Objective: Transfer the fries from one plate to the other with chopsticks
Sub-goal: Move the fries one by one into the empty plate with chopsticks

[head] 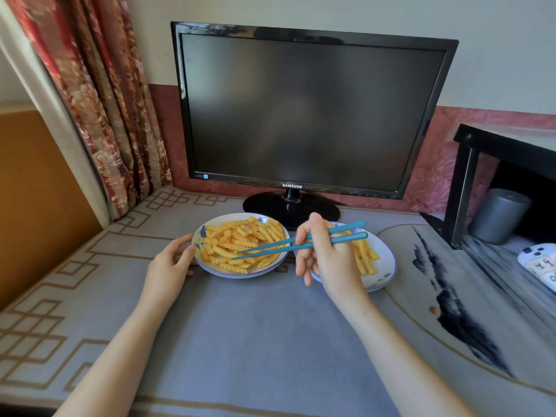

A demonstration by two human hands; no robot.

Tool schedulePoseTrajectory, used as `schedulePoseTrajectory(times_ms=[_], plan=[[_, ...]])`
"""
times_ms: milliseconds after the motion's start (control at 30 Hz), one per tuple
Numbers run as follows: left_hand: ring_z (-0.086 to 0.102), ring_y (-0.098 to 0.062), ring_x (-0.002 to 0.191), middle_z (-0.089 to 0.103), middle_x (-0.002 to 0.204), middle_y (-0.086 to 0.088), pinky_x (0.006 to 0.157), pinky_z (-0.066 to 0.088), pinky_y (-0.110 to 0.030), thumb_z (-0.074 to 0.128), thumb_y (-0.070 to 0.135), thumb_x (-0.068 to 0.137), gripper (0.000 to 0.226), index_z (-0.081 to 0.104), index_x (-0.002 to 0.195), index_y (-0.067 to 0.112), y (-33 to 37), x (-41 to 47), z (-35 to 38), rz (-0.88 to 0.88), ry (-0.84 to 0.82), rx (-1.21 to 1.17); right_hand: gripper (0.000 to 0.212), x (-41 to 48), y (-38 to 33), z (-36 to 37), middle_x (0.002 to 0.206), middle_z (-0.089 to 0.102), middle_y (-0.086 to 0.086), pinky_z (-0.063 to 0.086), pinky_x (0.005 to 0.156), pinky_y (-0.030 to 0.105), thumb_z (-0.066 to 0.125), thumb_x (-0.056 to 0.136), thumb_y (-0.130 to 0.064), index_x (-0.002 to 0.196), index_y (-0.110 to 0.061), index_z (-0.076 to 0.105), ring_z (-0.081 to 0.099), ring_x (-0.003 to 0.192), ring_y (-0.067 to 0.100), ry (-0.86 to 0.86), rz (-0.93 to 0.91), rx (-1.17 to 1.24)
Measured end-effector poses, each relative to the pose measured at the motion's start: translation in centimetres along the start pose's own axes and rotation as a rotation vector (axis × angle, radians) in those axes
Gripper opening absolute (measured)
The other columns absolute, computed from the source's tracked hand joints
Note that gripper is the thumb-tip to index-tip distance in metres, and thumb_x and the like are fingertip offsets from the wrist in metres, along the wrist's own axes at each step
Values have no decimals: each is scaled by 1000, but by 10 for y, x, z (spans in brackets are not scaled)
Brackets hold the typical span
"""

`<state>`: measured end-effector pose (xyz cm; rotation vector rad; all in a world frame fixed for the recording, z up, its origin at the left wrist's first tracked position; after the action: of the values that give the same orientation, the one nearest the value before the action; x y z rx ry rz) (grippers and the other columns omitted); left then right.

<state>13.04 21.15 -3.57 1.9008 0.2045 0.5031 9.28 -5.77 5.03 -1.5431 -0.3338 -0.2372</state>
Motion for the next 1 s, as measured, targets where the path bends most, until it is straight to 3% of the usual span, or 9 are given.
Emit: schedulePoseTrajectory(times_ms=[400,600,767,1000], plan=[[61,-5,77,68,95,-3,52,47,-5,49,16,97,29,58,125,16,0,1,0,-1,2,-10,42,-4,-4,13,49,52,20,34,33,19,36,103,-28,70,-6,52,44,32,17,1,-3,-40],[62,-6,76,68,97,-4,53,47,-4,49,16,97,29,59,124,16,-1,0,-1,5,6,-3,46,-6,-7,4,43,51,4,34,33,21,38,102,-29,62,-12,53,47,36,22,147,-15,-5],[61,-5,78,68,98,-4,52,46,-4,49,17,97,29,58,124,16,0,0,0,5,6,-9,45,-12,-26,-32,44,46,17,30,35,16,37,102,-27,62,-9,49,40,31,20,295,-26,15],[62,-7,76,69,99,-5,53,47,-4,49,17,97,29,59,124,17,-2,1,0,4,6,0,42,-25,-43,-112,39,46,10,27,32,14,34,103,-24,66,-7,46,40,28,17,556,-108,-17]])
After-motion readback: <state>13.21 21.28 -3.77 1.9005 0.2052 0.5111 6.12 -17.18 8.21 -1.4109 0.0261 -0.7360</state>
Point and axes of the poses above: each hand's wrist, its own x-axis towards the middle knuckle, its own z-axis out of the palm, y = z × x, the point moved 6 cm from there along x, towards the middle knuckle
